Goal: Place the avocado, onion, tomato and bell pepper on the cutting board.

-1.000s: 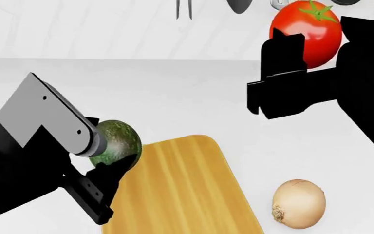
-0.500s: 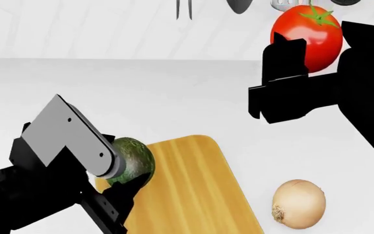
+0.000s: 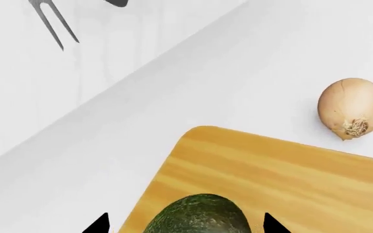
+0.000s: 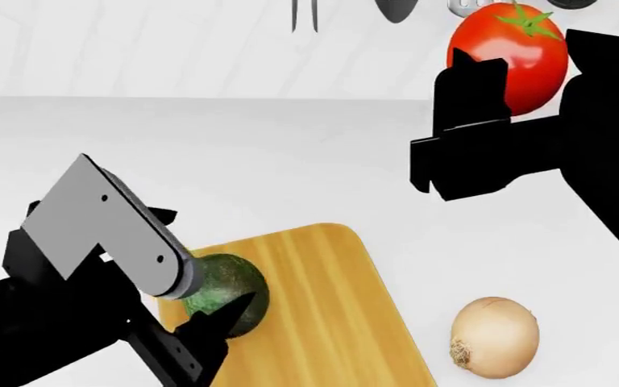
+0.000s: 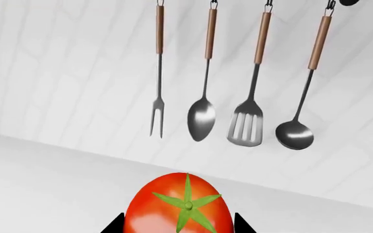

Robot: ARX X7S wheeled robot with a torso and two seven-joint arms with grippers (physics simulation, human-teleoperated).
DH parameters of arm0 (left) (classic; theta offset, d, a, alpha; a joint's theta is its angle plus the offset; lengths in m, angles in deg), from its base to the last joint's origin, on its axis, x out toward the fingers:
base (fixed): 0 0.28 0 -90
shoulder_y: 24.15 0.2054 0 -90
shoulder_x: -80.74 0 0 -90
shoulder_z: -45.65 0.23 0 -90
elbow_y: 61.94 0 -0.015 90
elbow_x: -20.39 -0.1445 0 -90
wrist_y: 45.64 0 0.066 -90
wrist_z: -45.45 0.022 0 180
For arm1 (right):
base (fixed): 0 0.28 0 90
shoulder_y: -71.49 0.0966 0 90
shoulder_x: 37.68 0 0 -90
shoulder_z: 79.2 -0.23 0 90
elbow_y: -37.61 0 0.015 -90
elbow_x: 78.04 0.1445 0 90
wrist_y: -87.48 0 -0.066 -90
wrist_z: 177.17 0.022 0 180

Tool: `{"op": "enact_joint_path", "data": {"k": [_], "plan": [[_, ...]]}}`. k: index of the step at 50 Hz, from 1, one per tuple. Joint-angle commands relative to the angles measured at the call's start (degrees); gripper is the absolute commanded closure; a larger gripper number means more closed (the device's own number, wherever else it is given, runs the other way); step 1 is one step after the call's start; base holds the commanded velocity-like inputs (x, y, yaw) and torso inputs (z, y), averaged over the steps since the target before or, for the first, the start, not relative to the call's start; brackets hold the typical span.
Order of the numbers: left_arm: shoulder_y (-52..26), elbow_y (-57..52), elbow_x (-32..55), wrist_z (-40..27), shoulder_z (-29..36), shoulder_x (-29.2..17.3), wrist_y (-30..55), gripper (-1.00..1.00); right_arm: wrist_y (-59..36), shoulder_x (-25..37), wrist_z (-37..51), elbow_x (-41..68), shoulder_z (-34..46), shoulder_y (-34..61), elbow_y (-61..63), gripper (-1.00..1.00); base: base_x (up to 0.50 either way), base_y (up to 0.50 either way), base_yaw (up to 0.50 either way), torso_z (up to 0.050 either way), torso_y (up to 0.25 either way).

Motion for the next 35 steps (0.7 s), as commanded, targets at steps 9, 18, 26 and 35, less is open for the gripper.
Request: {"op": "enact_joint_path", "data": {"k": [9,18,26,35], "plan": [[-5.73,-7.17,20.40,-14.35,-6.23,-4.31,-0.17,-1.00,-2.18,-0.62,-0.62,-0.09,0.85,1.61,-0.86,1.00,0.00,0.00,0.00,0.000,0.000],[-6.24,-8.60,22.87,-15.93,-9.70,-8.74,-2.34,-1.00,-5.16,-3.86,-5.14,-1.50,4.07,1.61,-6.26,1.00,0.00,0.00,0.00,0.000,0.000],[-5.01,-9.84,24.56,-17.61,-12.17,-10.86,-5.36,-1.00,-10.29,-7.20,-11.26,-4.90,8.18,3.28,-12.37,1.00,0.00,0.00,0.00,0.000,0.000],[-4.82,-9.80,26.39,-18.53,-16.11,-16.13,-7.72,-1.00,-12.65,-10.87,-19.49,-8.42,10.91,3.56,-18.36,1.00,0.00,0.00,0.00,0.000,0.000]]}}
